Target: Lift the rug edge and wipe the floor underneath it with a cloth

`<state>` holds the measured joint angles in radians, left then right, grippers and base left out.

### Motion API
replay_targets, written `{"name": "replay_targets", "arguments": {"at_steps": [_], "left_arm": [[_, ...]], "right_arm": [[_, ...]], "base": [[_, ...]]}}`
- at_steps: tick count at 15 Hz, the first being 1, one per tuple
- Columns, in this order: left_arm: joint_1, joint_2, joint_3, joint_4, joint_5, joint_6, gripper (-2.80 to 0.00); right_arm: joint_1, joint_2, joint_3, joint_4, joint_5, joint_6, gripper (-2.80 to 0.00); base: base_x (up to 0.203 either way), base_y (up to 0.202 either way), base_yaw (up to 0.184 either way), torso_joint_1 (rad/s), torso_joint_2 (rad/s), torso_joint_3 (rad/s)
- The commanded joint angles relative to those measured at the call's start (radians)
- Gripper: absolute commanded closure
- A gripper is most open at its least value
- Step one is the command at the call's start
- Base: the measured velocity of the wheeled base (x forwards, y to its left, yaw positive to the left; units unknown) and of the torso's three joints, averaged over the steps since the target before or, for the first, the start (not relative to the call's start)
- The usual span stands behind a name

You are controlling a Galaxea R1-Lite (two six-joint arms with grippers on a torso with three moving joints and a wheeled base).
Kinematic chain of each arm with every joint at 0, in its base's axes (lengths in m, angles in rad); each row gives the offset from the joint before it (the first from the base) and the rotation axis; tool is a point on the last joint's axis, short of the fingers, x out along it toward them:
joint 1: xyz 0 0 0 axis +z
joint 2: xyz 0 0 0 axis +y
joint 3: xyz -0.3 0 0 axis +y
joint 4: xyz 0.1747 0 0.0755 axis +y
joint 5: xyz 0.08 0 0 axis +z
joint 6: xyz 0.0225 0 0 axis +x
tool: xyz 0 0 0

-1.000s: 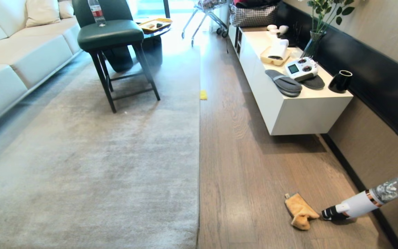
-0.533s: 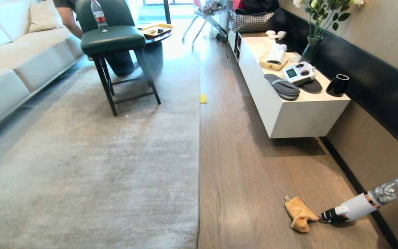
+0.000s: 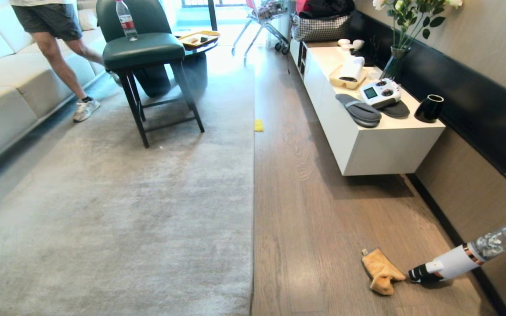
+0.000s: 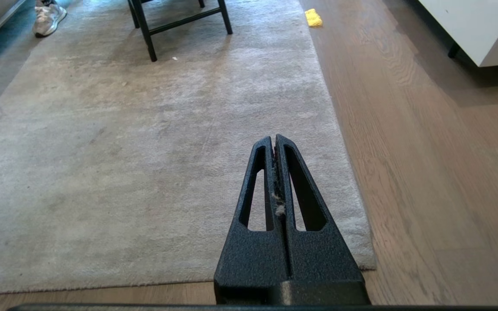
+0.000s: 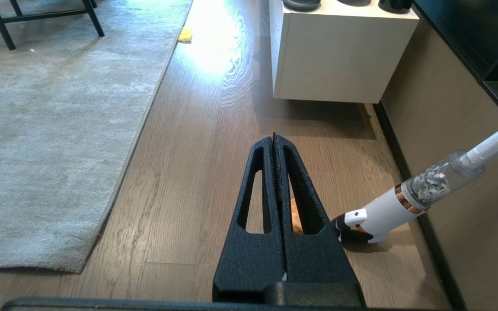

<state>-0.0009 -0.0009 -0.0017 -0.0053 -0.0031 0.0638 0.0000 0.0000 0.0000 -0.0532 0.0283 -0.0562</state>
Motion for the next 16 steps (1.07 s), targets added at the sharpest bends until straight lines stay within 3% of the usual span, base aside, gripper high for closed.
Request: {"name": "replay_targets", "arguments": {"at_steps": [1,16], "left_arm": [[0.001,0.001,0.000,-0.001,0.000,0.002,0.00],[0.000,0.001,0.000,-0.001,-0.001,-0.006,0.00]], "right_arm": [[0.000,0.000,0.000,0.000,0.001,-0.001,0.00],[0.000,0.000,0.000,0.000,0.001,-0.001,0.00]], "base": [[0.000,0.000,0.000,0.000,0.00,0.000],[0.000,0.000,0.000,0.001,0.00,0.015]]}}
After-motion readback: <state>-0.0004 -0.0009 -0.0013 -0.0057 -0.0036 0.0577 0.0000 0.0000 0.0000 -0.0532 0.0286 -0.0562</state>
